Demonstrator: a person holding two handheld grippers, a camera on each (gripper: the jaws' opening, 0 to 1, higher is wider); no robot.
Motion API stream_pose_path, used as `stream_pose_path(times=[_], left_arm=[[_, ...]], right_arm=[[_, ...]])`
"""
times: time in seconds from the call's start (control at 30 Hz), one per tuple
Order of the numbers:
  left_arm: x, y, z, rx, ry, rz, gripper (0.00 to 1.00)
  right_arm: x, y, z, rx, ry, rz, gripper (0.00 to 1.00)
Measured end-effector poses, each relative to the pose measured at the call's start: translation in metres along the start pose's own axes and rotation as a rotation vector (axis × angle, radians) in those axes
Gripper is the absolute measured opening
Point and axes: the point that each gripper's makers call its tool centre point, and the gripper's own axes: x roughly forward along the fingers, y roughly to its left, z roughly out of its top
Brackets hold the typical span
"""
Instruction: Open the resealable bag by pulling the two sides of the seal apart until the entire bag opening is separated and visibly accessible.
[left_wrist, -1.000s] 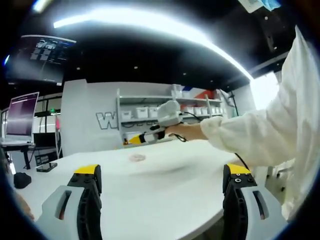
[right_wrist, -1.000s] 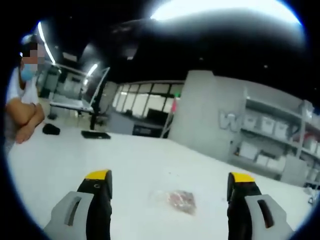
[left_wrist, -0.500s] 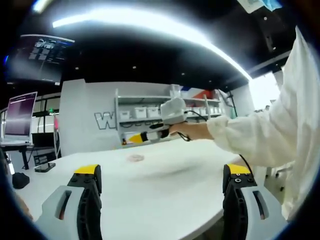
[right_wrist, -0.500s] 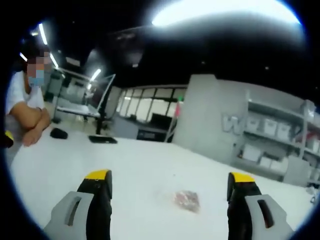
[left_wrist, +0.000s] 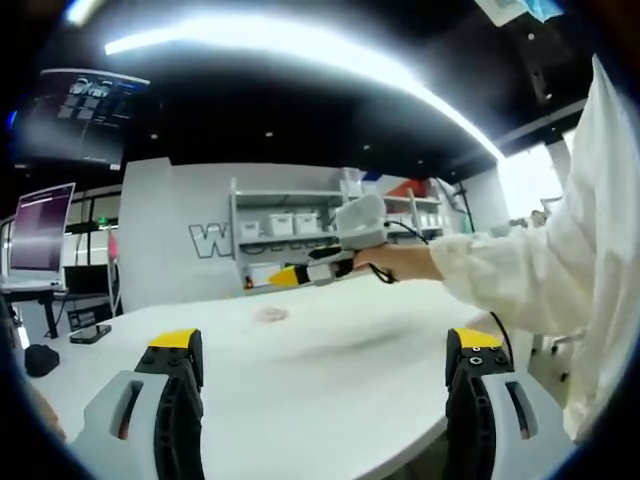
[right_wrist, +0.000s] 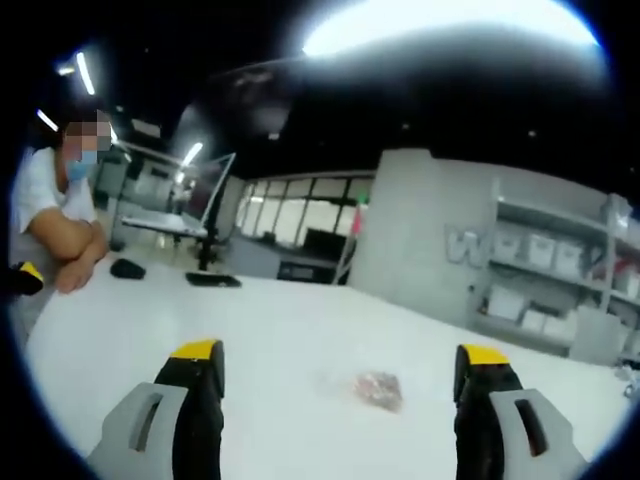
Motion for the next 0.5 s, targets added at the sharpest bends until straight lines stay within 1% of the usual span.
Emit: stream_pose_path(times=[0.23, 0.37, 0.5], left_arm=[[0.002, 0.002, -0.003, -0.004, 0.006, 0.002, 0.99], [0.006, 0.0, -0.005, -0.004, 0.011, -0.007, 0.99], [0.006, 0.001, -0.007, 0.0, 0.015, -0.003, 0.99]], right_arm=[[-0.019, 0.004, 0.005, 0.002, -0.028, 0.014, 0.96], [-0.027, 0.007, 0.006, 0.0, -0.033, 0.017, 0.96], [-0.039, 0.014, 0.004, -0.01, -0.033, 0.03, 0.95]])
